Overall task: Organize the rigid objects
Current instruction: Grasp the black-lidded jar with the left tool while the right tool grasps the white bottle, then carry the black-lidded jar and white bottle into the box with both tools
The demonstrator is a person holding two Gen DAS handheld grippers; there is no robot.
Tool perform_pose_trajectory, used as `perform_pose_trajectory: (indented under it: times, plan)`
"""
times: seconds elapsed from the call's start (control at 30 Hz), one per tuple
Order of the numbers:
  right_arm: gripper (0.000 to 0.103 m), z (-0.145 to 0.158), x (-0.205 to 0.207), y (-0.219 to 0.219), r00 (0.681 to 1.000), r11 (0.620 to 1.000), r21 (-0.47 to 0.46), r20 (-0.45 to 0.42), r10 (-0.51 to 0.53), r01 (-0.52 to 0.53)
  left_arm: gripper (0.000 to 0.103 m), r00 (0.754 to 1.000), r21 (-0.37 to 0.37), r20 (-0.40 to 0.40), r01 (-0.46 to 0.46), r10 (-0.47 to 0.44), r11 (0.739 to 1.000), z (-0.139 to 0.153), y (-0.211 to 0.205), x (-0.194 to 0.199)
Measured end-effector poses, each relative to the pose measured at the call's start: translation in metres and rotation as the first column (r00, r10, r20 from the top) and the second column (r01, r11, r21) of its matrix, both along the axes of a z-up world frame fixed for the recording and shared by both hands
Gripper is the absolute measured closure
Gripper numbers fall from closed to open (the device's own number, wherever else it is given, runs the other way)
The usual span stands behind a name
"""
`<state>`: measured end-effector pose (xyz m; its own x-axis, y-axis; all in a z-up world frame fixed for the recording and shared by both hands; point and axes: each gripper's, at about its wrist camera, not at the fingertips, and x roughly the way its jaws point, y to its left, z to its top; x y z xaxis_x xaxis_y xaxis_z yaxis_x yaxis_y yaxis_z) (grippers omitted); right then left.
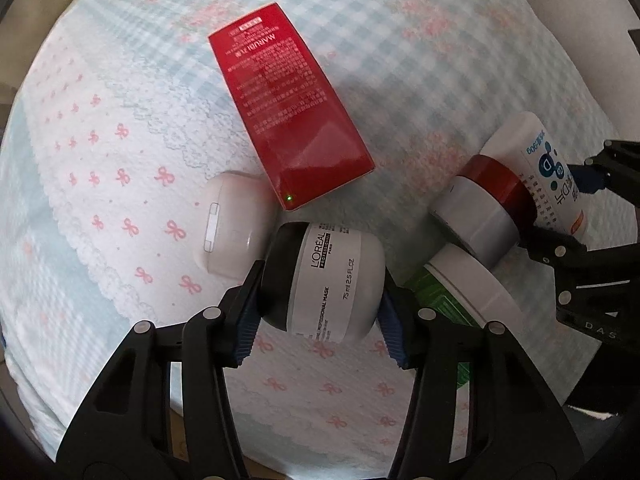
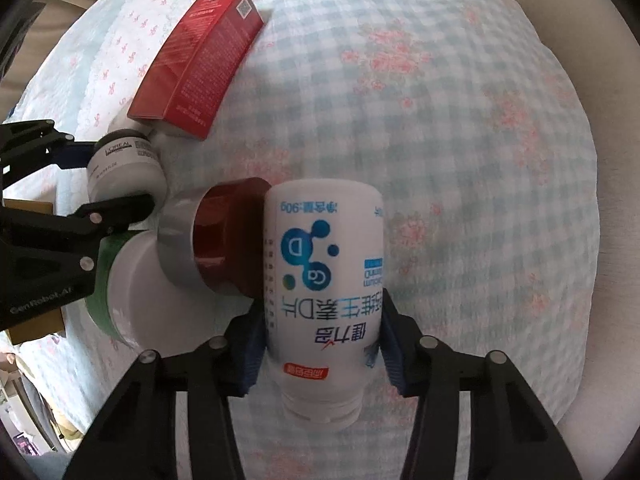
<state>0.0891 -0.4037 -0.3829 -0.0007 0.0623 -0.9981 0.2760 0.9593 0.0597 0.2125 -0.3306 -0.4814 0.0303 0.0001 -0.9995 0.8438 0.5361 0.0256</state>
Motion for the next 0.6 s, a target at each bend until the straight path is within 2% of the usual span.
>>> perform_pose_trajectory:
  times: [0.2,0.37,0.6]
  plan:
    - [0.057,0.018,-0.011,-0.008,0.998,0.998,-0.001,0.025,-0.056,0.056,0.056,0.999,-0.033,0.026,-0.02,0.021,0.999,0.022,0.008,0.001]
    - [0.057,0.045,-0.017,0.0,0.994,0.997,-0.015,0.072,-0.079,0.08,0.056,0.994,-0.095,0.029,-0.098,0.102,0.991,0.054,0.028,0.002]
    - [0.057,0.111,-0.024,0.004,0.978,0.994,-0.037,0.183,-0.098,0.107,0.056,0.966,-0.231,0.057,-0.232,0.251,0.945,0.133,0.07,-0.006]
